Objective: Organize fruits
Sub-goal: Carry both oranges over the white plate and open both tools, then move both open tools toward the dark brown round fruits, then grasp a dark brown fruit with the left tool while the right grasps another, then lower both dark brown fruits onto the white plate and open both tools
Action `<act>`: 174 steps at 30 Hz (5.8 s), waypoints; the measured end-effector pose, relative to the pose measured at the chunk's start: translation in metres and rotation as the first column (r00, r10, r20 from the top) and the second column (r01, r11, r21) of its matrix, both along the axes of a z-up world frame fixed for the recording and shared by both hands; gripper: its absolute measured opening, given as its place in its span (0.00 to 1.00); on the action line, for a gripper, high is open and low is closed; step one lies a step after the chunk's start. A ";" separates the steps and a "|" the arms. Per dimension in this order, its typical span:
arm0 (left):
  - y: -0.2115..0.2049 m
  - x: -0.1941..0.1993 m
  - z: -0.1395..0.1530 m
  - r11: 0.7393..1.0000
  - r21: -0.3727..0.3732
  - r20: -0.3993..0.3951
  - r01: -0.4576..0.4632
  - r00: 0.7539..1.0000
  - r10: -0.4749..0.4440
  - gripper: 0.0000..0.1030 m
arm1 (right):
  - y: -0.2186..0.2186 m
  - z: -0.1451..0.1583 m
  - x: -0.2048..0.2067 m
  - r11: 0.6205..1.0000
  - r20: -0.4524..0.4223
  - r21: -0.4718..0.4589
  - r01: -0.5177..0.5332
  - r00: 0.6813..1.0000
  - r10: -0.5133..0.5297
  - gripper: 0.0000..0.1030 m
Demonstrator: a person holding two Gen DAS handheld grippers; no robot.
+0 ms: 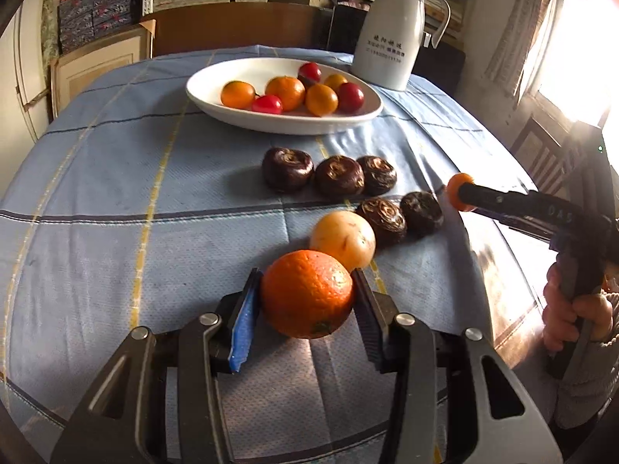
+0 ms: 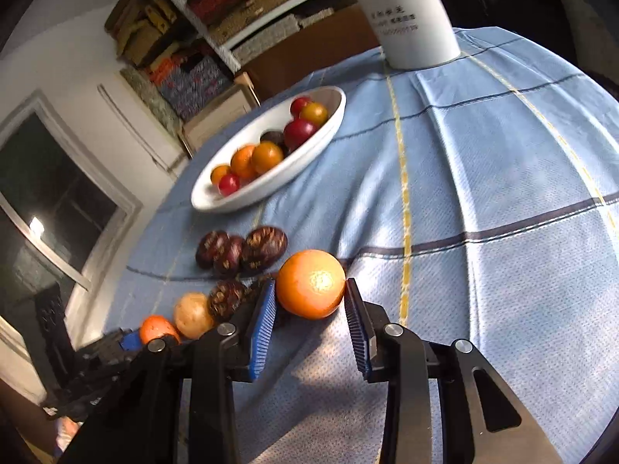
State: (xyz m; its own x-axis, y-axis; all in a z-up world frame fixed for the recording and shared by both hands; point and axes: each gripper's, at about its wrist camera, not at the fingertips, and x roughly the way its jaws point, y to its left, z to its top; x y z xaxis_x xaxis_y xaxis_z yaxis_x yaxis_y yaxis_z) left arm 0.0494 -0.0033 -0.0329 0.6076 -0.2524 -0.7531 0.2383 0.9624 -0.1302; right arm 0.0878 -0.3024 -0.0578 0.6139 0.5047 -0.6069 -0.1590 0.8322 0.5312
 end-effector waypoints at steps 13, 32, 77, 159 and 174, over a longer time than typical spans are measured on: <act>0.004 0.070 0.043 0.997 0.041 0.052 -0.060 0.997 0.058 0.44 | 0.001 0.034 0.031 0.996 0.024 0.086 -0.018 1.000 0.016 0.35; 0.015 0.169 0.039 0.988 -0.078 0.059 -0.135 0.988 0.140 0.78 | 0.051 0.043 0.131 0.997 0.060 0.063 -0.039 0.998 0.035 0.51; 0.018 0.109 -0.008 0.903 0.337 0.066 -0.267 0.963 0.260 0.96 | 0.025 0.023 0.067 0.999 0.019 0.046 0.012 1.000 -0.013 0.75; 0.052 0.201 0.037 0.971 -0.127 0.049 -0.204 0.976 0.211 0.83 | 0.073 0.043 0.131 0.984 0.133 -0.175 -0.037 0.989 0.061 0.56; 0.048 0.113 0.028 0.974 -0.047 0.079 -0.223 0.971 0.226 0.94 | 0.048 0.031 0.075 0.987 0.118 -0.158 -0.008 0.993 0.027 0.70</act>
State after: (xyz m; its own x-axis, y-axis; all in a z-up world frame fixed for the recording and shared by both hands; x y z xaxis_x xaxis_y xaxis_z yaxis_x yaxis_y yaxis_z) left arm 0.1629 0.0443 -0.0051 0.7123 -0.1294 -0.6899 0.0285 0.9874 -0.1558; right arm 0.1630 -0.2541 -0.0268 0.6784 0.4202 -0.6027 -0.2286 0.9003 0.3703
